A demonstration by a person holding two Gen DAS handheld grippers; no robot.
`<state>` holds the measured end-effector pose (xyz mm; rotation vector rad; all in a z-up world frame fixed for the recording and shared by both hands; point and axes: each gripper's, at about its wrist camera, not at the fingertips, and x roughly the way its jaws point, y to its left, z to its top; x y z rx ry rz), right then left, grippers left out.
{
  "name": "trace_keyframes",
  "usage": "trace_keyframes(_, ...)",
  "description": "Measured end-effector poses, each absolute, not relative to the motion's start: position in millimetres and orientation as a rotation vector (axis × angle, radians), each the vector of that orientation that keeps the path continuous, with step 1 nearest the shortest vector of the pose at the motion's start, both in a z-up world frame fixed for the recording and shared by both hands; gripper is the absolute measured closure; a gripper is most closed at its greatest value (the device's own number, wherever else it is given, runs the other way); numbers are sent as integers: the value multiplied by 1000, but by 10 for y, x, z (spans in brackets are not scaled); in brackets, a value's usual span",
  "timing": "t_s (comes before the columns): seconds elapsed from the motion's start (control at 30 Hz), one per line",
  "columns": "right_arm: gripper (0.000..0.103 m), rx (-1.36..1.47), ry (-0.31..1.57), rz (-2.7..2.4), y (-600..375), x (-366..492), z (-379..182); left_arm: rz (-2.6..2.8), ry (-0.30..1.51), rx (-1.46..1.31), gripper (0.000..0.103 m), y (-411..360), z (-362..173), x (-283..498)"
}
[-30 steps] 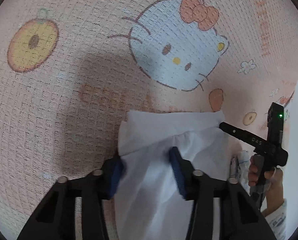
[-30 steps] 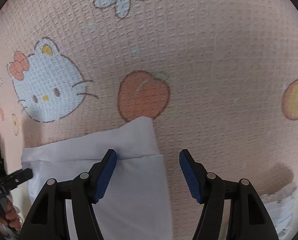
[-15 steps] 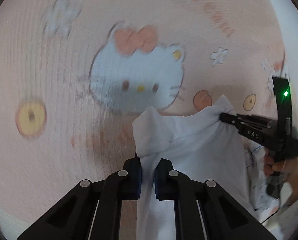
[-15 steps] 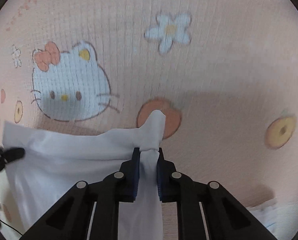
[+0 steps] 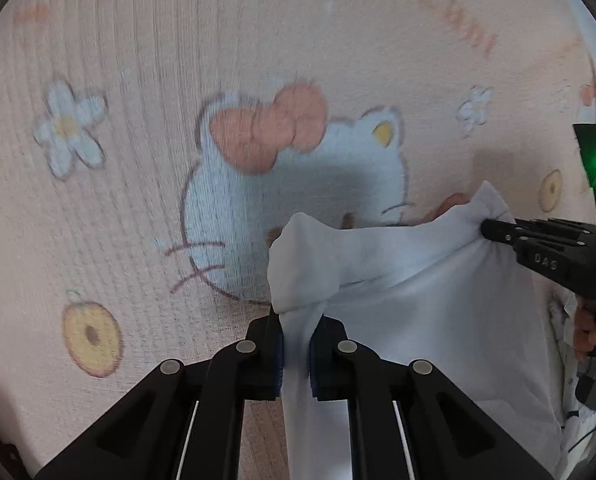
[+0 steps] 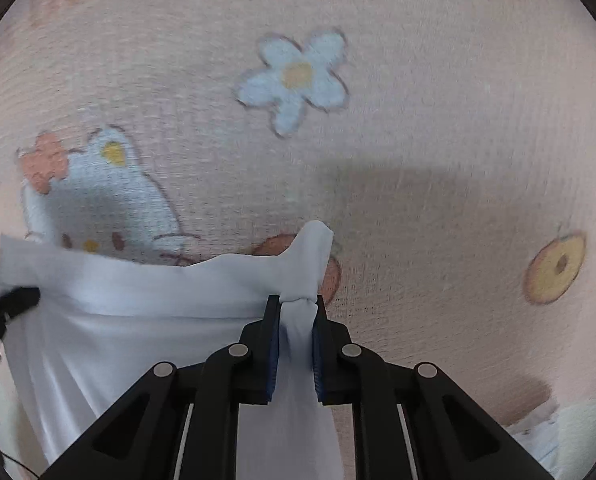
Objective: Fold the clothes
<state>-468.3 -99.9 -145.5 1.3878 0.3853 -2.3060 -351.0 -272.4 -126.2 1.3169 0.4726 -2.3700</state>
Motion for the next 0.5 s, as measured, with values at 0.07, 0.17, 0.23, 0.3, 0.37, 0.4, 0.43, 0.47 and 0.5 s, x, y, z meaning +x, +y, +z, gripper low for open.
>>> trace_keyframes(0.07, 92, 1418, 382, -2306, -993, -4726, -1537, -2356, 486, 1330, 95, -2762, -1345, -3528)
trace_keyframes(0.17, 92, 1447, 387, -2299, -1083, -4812, -1631, -2348, 498, 1340, 95, -2814, -1429, -3547)
trace_keyframes(0.23, 92, 1457, 392, -2296, -1097, -4847, -1656, -2344, 514, 1349, 95, -2855, -1476, -3559)
trace_keyframes(0.3, 92, 1465, 386, -2293, -1109, -4909, -1658, -2349, 548, 1347, 92, -2922, -1517, -3552)
trace_keyframes(0.37, 92, 1471, 373, -2290, -1123, -4994, -1642, -2357, 610, 1345, 92, -2999, -1560, -3534)
trace_keyframes(0.4, 92, 1472, 371, -2286, -1156, -5058, -1642, -2352, 647, 1351, 91, -3039, -1577, -3526)
trace_keyframes(0.43, 92, 1473, 369, -2283, -1183, -5117, -1641, -2337, 687, 1355, 88, -3078, -1571, -3506)
trace_keyframes(0.47, 90, 1475, 361, -2283, -1150, -5124, -1637, -2320, 728, 1357, 76, -3117, -1557, -3481)
trace_keyframes(0.5, 81, 1471, 354, -2277, -1143, -5130, -1617, -2306, 770, 1352, 66, -3152, -1533, -3436)
